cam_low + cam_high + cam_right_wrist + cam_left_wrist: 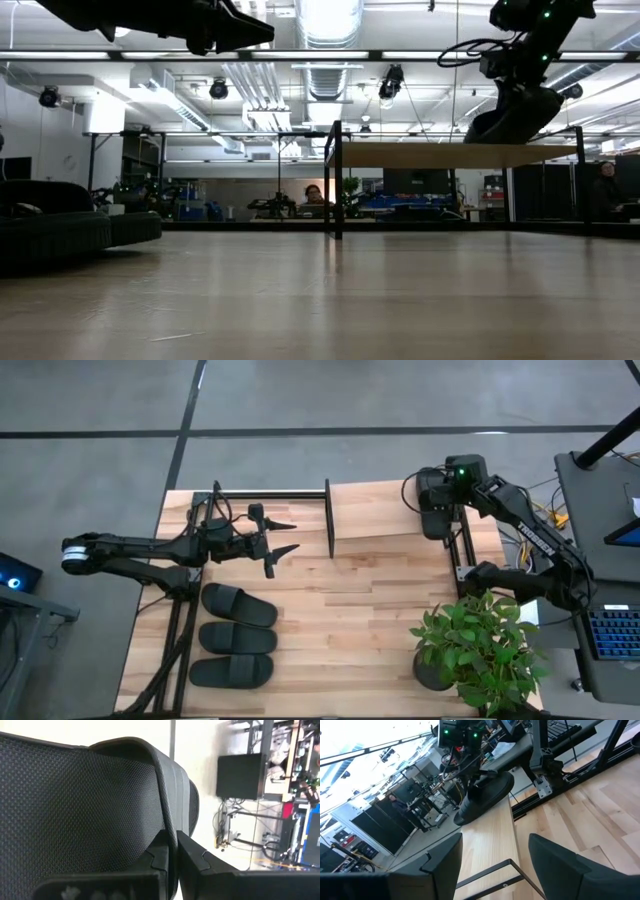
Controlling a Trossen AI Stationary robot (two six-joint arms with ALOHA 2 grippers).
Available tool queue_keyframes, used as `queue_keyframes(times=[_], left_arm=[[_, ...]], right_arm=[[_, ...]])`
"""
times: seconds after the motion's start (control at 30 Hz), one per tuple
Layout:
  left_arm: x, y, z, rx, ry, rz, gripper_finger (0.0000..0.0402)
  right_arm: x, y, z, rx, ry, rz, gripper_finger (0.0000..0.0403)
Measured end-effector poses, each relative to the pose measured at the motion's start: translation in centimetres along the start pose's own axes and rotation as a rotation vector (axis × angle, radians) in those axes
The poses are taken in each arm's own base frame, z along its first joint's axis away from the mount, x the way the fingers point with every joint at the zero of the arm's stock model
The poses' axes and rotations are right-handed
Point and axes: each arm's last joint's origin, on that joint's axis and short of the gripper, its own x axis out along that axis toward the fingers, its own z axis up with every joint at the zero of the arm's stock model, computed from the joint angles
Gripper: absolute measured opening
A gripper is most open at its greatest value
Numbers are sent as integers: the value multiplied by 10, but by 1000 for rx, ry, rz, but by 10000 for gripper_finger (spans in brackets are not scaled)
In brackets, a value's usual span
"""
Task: Pick and place slides into the shelf
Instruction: Put the black slipper on the shelf
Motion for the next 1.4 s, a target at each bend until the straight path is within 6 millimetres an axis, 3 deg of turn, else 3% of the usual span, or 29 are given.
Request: queue_keyframes(times=[0.33,1.03,1.4], left_arm=[[0,0,0,0,2,-2,212],[0,0,0,-2,3,-3,212],[0,-1,-1,-7,9,-8,212]], right_arm=[[0,0,0,36,8,0,14],[-1,4,-1,114,14,46,143],[-20,-2,5,208,-15,42,171]])
